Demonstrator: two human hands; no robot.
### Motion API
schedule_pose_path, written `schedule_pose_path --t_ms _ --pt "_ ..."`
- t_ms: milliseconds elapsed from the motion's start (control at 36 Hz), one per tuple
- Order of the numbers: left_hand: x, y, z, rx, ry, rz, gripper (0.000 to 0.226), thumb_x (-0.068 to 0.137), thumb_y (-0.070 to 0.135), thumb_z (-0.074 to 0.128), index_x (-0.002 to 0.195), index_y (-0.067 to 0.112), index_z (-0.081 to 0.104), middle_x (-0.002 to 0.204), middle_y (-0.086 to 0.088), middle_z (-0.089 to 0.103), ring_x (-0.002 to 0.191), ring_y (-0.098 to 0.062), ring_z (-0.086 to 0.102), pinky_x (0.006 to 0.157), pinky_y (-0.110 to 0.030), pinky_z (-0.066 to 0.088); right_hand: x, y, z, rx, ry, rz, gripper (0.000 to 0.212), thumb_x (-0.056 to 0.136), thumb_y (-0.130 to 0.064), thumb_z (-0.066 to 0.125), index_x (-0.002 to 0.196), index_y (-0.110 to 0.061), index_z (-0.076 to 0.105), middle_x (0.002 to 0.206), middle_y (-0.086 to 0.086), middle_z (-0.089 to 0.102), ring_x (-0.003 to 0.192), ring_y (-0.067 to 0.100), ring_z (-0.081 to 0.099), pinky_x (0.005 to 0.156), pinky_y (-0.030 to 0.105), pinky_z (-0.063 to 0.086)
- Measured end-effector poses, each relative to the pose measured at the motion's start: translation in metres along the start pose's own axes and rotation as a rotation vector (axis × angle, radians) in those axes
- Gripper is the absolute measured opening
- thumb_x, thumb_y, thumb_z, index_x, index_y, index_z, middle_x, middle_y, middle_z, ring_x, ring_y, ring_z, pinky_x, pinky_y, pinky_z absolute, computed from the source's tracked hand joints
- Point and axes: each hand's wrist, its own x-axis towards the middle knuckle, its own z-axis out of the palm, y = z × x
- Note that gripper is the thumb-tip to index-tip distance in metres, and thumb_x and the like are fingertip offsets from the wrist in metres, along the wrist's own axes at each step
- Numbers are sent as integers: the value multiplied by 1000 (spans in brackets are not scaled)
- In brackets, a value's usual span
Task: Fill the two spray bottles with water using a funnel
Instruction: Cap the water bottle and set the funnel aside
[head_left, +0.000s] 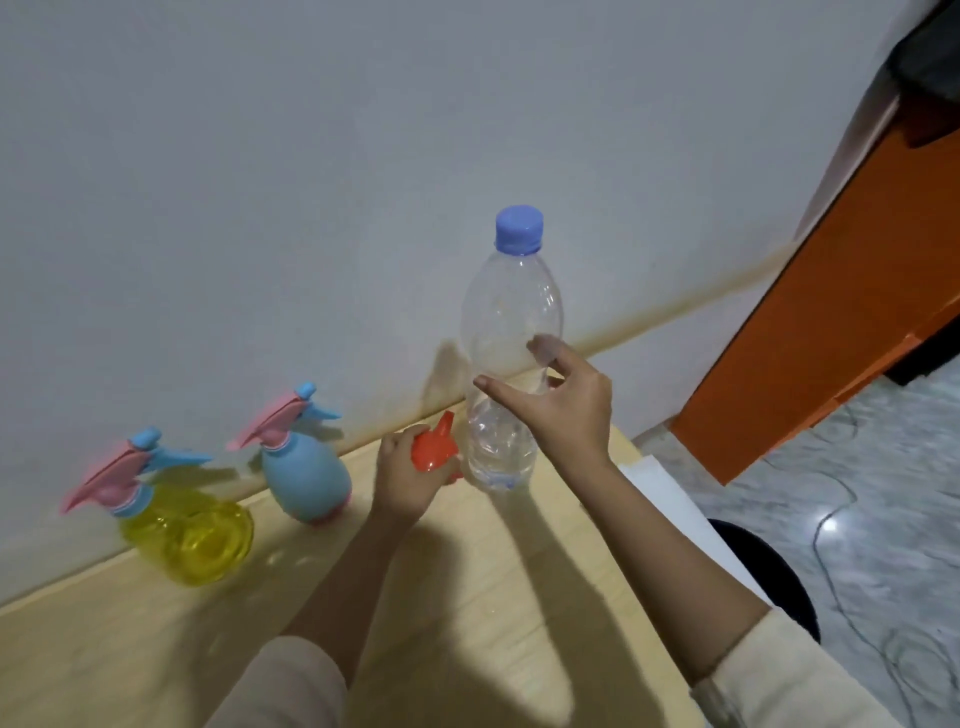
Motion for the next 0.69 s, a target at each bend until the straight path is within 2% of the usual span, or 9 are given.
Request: schedule_pose_path --t_ms 28,83,222,278,333,444,500,583,694 --pt "2 0 3 -5 27 -2 62 71 22 82 126 14 54 116 -4 45 103 -14 48 85 -14 38 5 1 5 -4 -6 -9 70 49 -56 84 108 -25 66 106 -13 68 101 9 62 88 32 52" --pt "6 2 8 -35 89 -8 59 72 23 82 124 13 56 112 -1 46 103 -15 50 89 -20 36 14 3 13 -5 -14 -22 72 51 -54 85 113 -23 65 110 -11 68 103 10 62 89 31 51" --pt "16 7 15 -63 169 1 44 74 20 80 112 15 60 99 7 53 96 -19 55 84 -32 46 37 11 29 42 -48 -3 73 51 -54 84 113 -21 64 111 -11 67 106 9 61 92 35 51" --pt "19 7 15 -80 129 22 36 73 26 79 99 31 55 90 17 53 85 -9 55 75 -26 44 46 13 31 45 -58 6 71 51 -53 85 111 -21 64 111 -10 67 106 9 61 92 34 51" --pt "22 6 16 -98 75 47 32 69 33 73 91 41 51 88 18 57 79 2 56 69 -17 44 53 14 32 65 -65 22 70 51 -51 86 110 -21 64 110 -11 67 105 8 60 91 32 51" --pt "24 -5 23 -166 46 25 50 64 29 74 110 34 53 105 15 60 90 21 52 73 1 37 63 17 39 109 -64 31 68 50 -48 87 109 -22 65 107 -10 67 104 7 60 89 29 50" --pt "25 -13 26 -151 28 21 61 64 29 76 120 27 53 120 13 58 102 16 52 83 1 35 65 19 42 117 -61 20 70 51 -47 87 112 -20 64 110 -12 67 107 6 59 89 24 48" --pt "25 -21 28 -115 24 16 72 63 30 78 129 20 52 130 8 55 117 -3 52 99 -17 39 66 24 47 144 -55 10 71 54 -46 86 115 -19 63 115 -12 65 110 5 58 92 24 47" --pt "26 -19 31 33 40 28 75 66 31 79 133 17 48 135 -4 46 123 -20 43 107 -33 35 66 27 49 168 -115 -16 70 62 -41 84 123 -19 55 123 -11 59 118 4 52 95 20 41"
